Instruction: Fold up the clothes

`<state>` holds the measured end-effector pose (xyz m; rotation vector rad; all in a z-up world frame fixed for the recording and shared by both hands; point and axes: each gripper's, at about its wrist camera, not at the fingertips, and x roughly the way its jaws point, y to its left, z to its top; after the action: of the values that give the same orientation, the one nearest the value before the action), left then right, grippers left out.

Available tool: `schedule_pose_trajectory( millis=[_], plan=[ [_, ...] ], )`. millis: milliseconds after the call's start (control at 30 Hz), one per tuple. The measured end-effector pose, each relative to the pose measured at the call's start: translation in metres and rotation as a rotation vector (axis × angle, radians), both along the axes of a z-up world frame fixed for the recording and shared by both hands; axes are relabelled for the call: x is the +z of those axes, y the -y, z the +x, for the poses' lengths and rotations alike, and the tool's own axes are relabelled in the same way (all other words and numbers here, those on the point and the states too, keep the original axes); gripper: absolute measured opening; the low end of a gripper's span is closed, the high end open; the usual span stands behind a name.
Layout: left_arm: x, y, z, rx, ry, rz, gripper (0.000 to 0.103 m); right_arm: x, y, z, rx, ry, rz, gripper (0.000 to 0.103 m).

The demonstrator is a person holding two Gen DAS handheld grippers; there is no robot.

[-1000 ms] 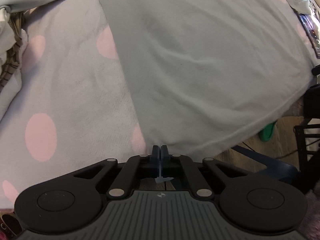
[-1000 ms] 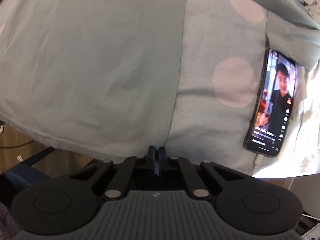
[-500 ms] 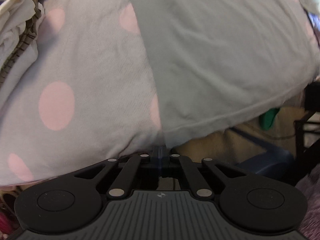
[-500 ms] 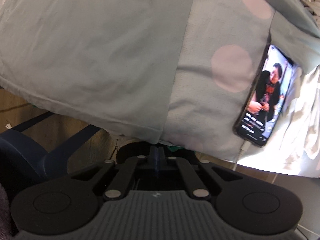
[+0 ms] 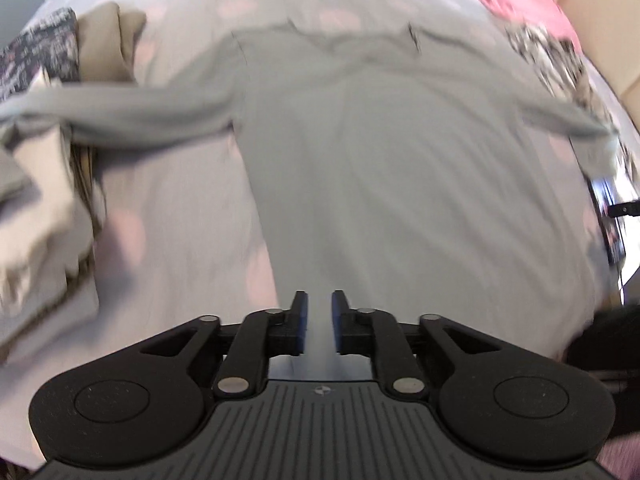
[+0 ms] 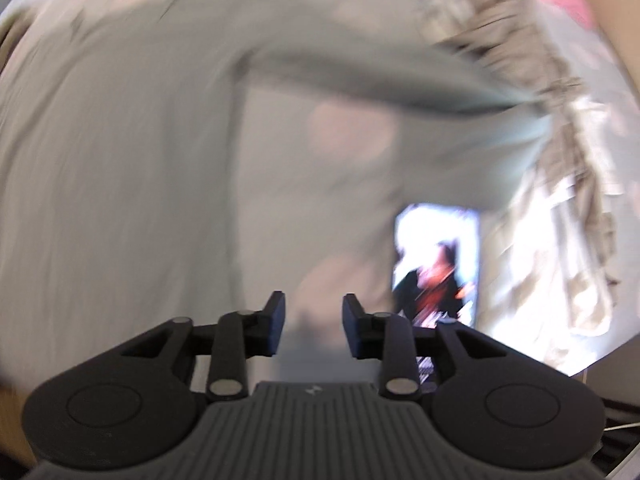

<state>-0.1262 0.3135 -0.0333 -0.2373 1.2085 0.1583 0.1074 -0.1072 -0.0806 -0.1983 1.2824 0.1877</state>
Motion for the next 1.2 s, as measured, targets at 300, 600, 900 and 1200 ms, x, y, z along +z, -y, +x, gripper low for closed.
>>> schedule_pose_trajectory(
  millis=[300,600,900,1200],
  plan=[
    [-0.017,-0.008,0.054,0.080,0.085,0.099,0.012,-0.022,0.027,0.077,-0.104,0.168,-0.064,0.053],
    [-0.034,-0.015,0.085,0.045,0.083,0.125,0.012,-0.072,0.025,0.123,-0.111,0.052,-0.061,0.043],
    [-0.047,-0.007,0.106,-0.026,0.069,0.125,0.012,-0.077,0.042,0.131,-0.196,0.039,-0.056,0.009],
    [-0.032,0.007,0.098,-0.056,0.117,0.135,0.012,-0.029,0.024,0.109,-0.173,0.070,0.026,0.006]
  ],
)
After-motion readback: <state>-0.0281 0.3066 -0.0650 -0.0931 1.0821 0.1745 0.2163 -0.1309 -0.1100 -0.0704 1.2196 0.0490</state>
